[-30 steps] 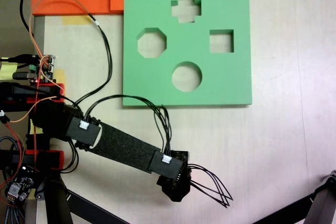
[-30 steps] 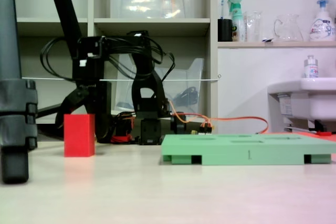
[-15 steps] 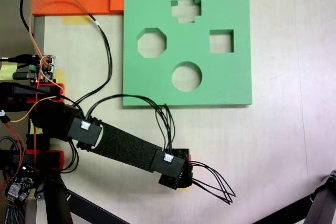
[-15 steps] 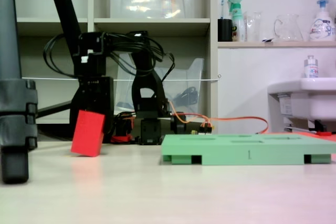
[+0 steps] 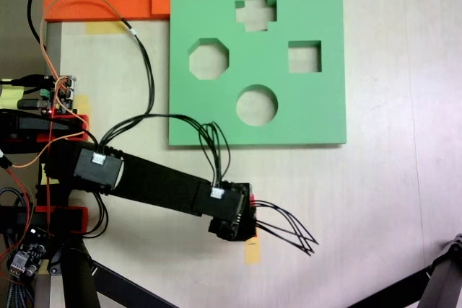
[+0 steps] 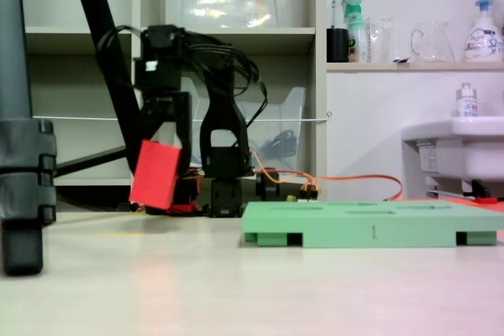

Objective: Put the square block into the corresponding hole

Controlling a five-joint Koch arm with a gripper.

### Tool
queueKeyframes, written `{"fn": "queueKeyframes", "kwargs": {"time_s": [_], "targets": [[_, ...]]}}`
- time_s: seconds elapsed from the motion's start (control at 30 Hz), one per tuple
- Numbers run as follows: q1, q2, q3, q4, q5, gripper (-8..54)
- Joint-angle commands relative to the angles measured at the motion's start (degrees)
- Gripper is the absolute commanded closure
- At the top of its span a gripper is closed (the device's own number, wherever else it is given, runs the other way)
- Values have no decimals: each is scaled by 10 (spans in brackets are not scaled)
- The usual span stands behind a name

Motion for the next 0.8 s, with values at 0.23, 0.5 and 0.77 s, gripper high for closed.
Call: {"fn": "queueKeyframes", "kwargs": {"time_s": [0.23,0.5,0.77], "targets": [[-202,36,-115,-78,156,316],[-344,-11,-114,-284,280,316],[-437,-73,-129,-416,456,315]]}}
